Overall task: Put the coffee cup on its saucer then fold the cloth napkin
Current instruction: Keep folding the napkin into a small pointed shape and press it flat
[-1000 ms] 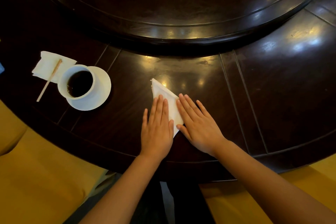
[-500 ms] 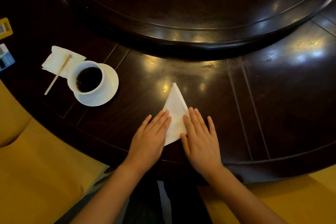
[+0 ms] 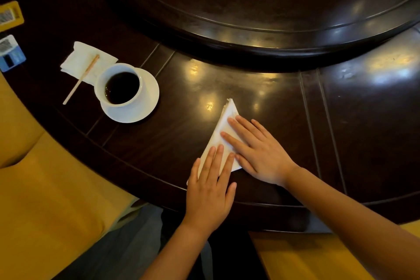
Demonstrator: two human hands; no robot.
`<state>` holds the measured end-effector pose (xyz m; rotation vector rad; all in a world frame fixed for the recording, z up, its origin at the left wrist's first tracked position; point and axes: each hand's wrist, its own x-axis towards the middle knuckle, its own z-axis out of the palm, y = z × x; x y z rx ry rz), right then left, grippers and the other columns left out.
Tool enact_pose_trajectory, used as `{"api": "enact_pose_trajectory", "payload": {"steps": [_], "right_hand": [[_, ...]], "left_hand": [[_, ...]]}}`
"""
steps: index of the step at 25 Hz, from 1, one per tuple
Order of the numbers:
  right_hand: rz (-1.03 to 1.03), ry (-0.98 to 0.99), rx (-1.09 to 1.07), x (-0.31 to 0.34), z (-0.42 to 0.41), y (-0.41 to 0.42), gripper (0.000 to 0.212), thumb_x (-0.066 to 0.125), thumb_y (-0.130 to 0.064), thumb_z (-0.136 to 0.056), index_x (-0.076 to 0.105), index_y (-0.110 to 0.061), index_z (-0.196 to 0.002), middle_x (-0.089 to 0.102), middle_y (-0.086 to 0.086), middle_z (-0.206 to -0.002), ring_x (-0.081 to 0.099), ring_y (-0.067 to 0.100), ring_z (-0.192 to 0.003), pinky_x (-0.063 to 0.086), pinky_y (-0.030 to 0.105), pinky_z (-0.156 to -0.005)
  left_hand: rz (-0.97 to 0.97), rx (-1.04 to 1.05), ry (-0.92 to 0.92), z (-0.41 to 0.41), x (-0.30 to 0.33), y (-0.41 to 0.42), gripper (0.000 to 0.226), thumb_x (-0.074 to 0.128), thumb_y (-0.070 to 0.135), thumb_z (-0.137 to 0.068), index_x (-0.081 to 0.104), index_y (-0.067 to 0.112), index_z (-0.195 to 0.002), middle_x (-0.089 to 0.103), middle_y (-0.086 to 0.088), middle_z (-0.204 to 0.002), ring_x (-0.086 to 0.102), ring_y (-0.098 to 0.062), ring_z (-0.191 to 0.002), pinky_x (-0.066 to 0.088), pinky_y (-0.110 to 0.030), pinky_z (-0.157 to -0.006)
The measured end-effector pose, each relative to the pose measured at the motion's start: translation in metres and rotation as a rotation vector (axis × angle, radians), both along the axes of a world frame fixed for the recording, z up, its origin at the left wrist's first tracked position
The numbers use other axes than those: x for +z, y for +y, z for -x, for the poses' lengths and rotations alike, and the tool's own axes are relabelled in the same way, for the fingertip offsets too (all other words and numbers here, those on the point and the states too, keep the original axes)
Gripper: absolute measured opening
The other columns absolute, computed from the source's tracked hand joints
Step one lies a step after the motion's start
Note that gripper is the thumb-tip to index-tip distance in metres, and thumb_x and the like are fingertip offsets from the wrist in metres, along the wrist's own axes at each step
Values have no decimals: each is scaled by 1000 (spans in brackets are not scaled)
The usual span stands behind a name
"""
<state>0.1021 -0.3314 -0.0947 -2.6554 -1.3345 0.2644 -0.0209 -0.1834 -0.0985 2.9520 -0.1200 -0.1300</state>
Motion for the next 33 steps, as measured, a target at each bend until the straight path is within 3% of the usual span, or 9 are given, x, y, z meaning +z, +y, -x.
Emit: {"api": "enact_pose_trajectory", "payload": {"steps": [16,25,28,31,33], "right_hand": [[20,-39,29,-3,-44,96,54,24,-45,-98,17,-22,-147,14,11,-156,3,26,-143,6,41,-116],[41,-49,29,-5,-50,105,54,26,-44,-98,17,-23,-147,12,10,-156,1,24,-143,3,40,-115],[53,-34,21,1,-50,105,54,25,-45,-98,18,-24,-147,13,10,-156,2,24,-143,5,43,-115],[99,1,19,12,-48,108,55,21,-46,-97,16,-26,-147,11,9,-156,2,24,-143,7,50,-115],[147,31,20,26,-52,110,55,21,-47,-96,13,-27,-147,7,8,-157,0,24,-143,7,52,-115]], "left_hand": [[-17,83,-29,-41,0,90,56,30,43,-94,30,17,-143,30,-10,-151,21,-22,-141,19,-43,-111],[15,81,-4,-47,3,98,59,13,48,-97,29,17,-143,29,-11,-152,21,-23,-141,20,-45,-111],[4,72,14,-48,5,99,57,16,47,-97,30,16,-143,29,-11,-151,22,-24,-141,20,-45,-111],[10,48,69,-48,14,99,59,24,47,-94,29,17,-144,26,-10,-153,16,-22,-142,17,-45,-112],[51,39,131,-53,23,104,63,18,51,-91,23,20,-146,17,-6,-156,5,-17,-143,10,-45,-115]]}}
